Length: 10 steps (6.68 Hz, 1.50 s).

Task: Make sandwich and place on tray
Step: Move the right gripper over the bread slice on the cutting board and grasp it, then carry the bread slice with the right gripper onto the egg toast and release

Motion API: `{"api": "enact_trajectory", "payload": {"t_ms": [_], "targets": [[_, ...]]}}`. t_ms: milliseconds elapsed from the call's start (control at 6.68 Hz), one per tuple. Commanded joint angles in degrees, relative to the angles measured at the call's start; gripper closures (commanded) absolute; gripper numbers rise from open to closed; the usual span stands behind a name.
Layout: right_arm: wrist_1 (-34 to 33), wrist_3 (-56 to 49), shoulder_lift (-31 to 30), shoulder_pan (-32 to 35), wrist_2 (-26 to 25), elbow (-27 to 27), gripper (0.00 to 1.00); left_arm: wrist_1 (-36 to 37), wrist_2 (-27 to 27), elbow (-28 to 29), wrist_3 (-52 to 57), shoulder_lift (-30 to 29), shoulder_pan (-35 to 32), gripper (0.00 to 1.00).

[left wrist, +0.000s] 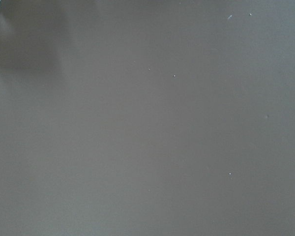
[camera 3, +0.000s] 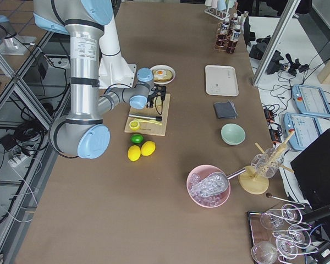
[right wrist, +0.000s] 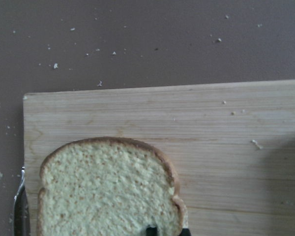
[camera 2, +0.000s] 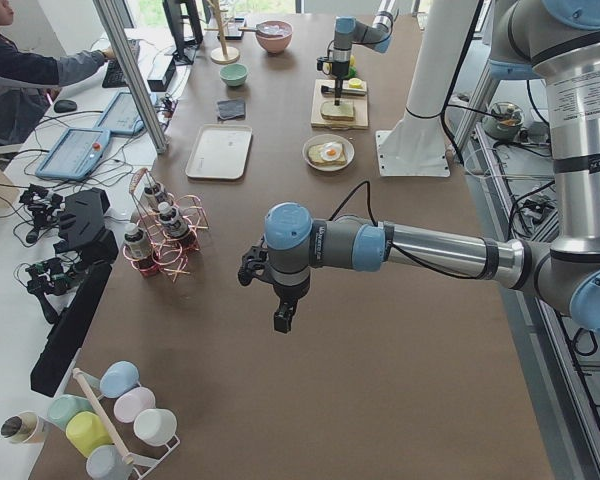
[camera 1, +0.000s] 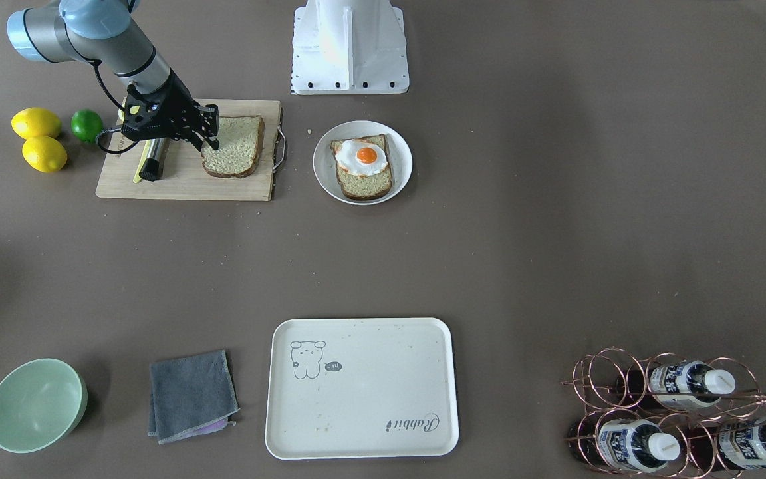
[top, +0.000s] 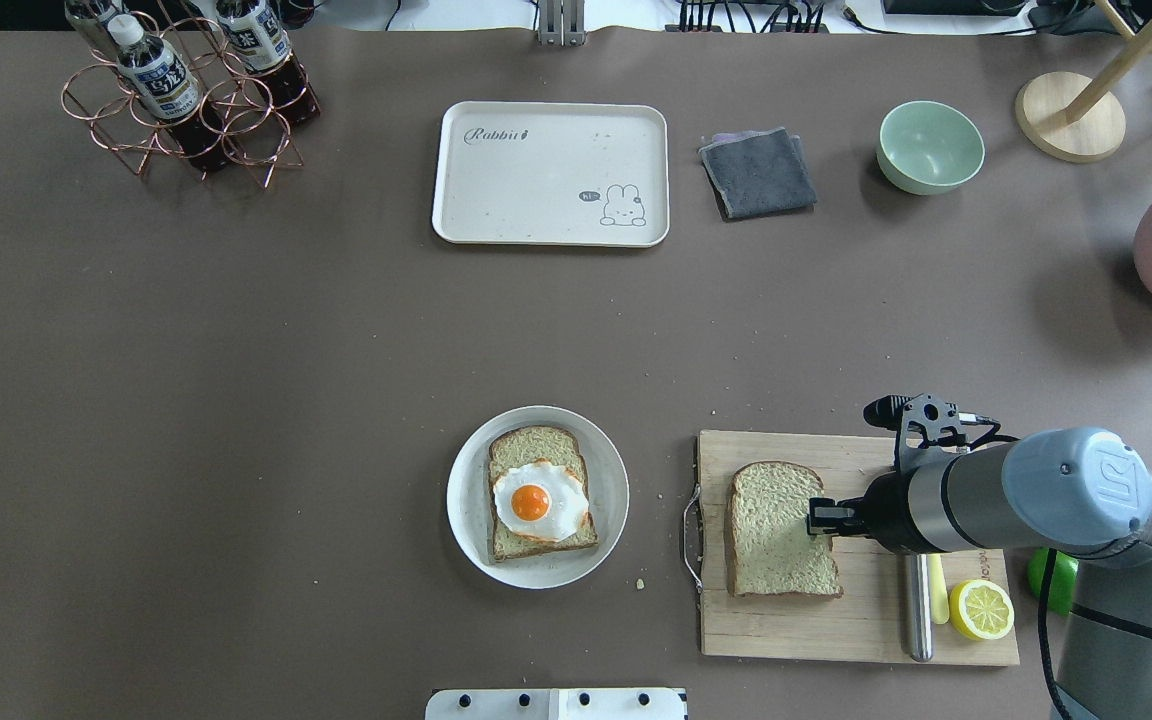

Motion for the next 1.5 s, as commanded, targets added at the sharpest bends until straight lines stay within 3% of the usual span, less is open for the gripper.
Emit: {"api": "enact_trajectory", "payload": {"t_ms": [0, 299, 748, 898, 1047, 1197, 1346], "targets": [[0.0, 0.08, 0.07, 0.8, 1.64, 3.12, 1.0, -0.08, 0.0, -0.07, 0.0, 0.04, 0.0, 0.02], [-0.09, 0.08, 4.52, 6.75, 8.64, 4.02, 1.0, 0.0, 0.0, -0.07, -0.09, -0.3, 0.0, 0.02], [-0.52, 6.29, 15.5, 6.61, 8.69, 1.92, 1.0, 0.0, 0.0, 0.02, -0.09, -0.83, 0.0, 0.02], [-0.53, 13.37, 20.76, 4.96, 6.86, -1.31, 1.0, 0.09, 0.0, 0.11, -0.09, -0.83, 0.08, 0.02], [-0.26, 15.79, 25.16, 2.07, 3.71, -5.43, 0.34, 0.09, 0.0, -0.15, -0.09, -0.83, 0.0, 0.02], [-0.52, 15.98, 25.21, 1.08, -0.15, -5.91, 0.0, 0.09, 0.0, 0.02, -0.09, -0.83, 0.0, 0.02], [-0.44, 15.81, 24.68, 1.86, -0.02, -6.08, 0.0, 0.0, -0.96, -0.07, -2.61, -0.83, 0.08, 0.02]]}}
